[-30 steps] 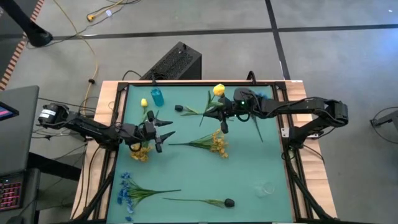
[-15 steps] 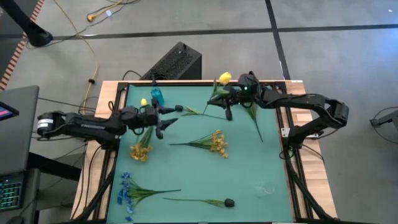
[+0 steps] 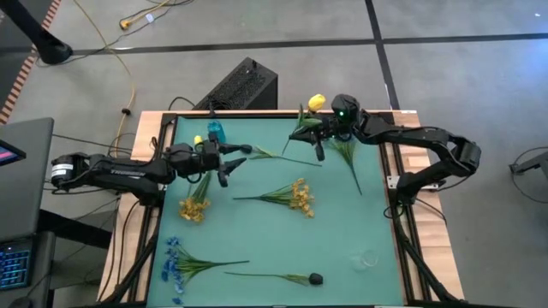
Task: Sort flowers into vase by color
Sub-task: Put the bottom yellow tulip into the transparent vase
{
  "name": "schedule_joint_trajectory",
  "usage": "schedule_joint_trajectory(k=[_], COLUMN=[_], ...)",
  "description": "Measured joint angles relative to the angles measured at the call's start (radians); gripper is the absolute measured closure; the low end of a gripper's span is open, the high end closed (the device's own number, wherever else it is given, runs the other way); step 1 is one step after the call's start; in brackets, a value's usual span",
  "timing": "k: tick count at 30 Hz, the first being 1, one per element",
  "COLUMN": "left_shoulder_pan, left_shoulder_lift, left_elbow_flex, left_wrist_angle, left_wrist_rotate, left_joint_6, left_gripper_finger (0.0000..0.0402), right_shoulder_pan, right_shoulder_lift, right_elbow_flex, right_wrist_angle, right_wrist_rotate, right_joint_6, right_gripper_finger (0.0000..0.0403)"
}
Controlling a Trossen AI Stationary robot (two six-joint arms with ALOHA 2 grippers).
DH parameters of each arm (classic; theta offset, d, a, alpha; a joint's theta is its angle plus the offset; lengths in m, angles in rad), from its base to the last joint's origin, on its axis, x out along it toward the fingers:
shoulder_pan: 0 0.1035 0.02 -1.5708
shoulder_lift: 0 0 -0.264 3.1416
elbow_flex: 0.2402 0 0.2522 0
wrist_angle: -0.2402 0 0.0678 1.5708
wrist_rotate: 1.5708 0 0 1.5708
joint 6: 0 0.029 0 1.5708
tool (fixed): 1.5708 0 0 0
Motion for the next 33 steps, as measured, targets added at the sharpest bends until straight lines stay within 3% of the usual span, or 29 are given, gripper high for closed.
schedule_joint_trajectory(k=[3, 7, 13, 19, 23, 33], left_shoulder_pan=[-0.001, -0.006, -0.005, -0.005, -0.004, -0.004], left_shoulder_lift=[0.012, 0.122, 0.335, 0.467, 0.498, 0.500], left_elbow_flex=[0.001, 0.052, 0.241, 0.384, 0.411, 0.411], left_wrist_angle=[0.074, 0.189, 0.121, 0.061, 0.031, 0.018], left_wrist_rotate=[0.005, 0.070, 0.111, 0.201, 0.281, 0.299], left_joint_6=[-0.004, -0.004, 0.030, 0.061, 0.068, 0.067], left_gripper_finger=[0.0203, 0.0203, 0.0203, 0.0203, 0.0203, 0.0203], right_shoulder_pan=[0.016, 0.066, 0.153, 0.214, 0.226, 0.218], right_shoulder_lift=[0.000, 0.027, 0.091, 0.118, 0.114, 0.114], right_elbow_flex=[0.000, 0.000, 0.000, 0.000, 0.000, 0.000], right_wrist_angle=[-0.005, -0.013, 0.010, 0.021, 0.012, 0.005], right_wrist_rotate=[0.000, 0.003, 0.038, 0.101, 0.138, 0.142], right_joint_6=[0.008, 0.024, 0.034, 0.037, 0.036, 0.036], right_gripper_finger=[0.0383, 0.0382, 0.0382, 0.0382, 0.0382, 0.0382])
